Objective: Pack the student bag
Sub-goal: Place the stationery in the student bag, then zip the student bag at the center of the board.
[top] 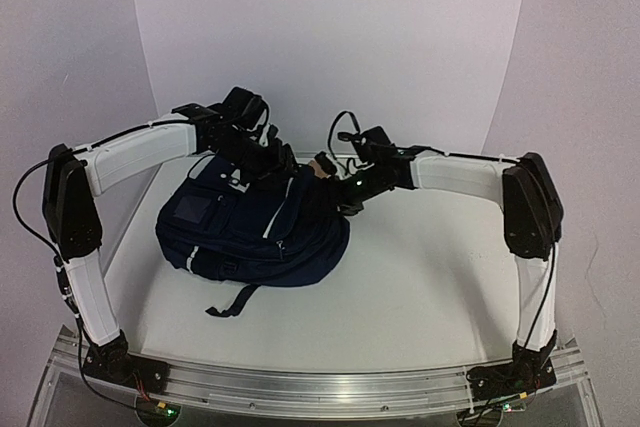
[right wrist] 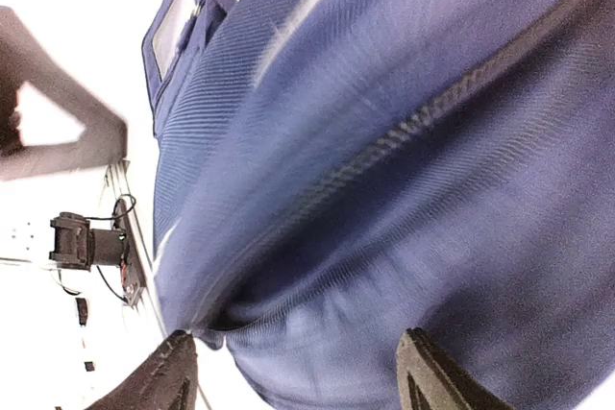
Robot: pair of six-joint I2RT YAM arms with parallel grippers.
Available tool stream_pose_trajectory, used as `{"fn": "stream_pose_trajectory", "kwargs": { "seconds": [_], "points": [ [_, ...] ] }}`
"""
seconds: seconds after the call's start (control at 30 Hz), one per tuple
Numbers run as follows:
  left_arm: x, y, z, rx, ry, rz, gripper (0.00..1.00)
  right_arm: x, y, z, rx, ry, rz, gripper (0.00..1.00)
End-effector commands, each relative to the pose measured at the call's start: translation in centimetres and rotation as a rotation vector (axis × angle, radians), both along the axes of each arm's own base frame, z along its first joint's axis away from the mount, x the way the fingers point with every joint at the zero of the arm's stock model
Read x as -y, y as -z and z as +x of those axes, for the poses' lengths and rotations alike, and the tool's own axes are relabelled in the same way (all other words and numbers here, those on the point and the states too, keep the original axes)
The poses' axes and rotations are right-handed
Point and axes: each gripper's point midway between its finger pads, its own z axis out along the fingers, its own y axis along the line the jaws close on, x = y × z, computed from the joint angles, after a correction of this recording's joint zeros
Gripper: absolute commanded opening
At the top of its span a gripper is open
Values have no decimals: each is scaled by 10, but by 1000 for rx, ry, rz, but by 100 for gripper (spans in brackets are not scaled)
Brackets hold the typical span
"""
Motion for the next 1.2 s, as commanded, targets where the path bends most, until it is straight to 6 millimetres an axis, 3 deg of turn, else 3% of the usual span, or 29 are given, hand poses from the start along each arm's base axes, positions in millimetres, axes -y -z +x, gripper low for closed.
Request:
{"fn": "stream_pose_trajectory", "kwargs": {
  "seconds": [0.0,0.07,0.17,0.43,0.57,0.7,0.9,1.17],
  "points": [
    [-15,-50,0,87,-10,-37,67,43,-52,19,122,78,53,75],
    [-25,-49,-3,83,-29,-23,71,57,-45,14,107,89,37,75],
    [-43,-48,-8,77,-85,-6,77,64,-45,-7,114,72,23,73],
    [-96,-45,-28,55,-327,15,81,22,-52,-70,269,24,-56,66],
    [-116,-40,-41,40,-412,13,80,-2,-41,-102,276,1,-58,63],
    [-119,-40,-47,37,-420,-4,80,-24,-26,-125,261,-24,-54,61],
    [-112,-38,-45,20,-359,43,80,-50,3,-124,216,-19,-75,53],
    [-122,-59,-47,84,-406,-2,80,-72,31,-102,186,43,-106,49]
  ]
}}
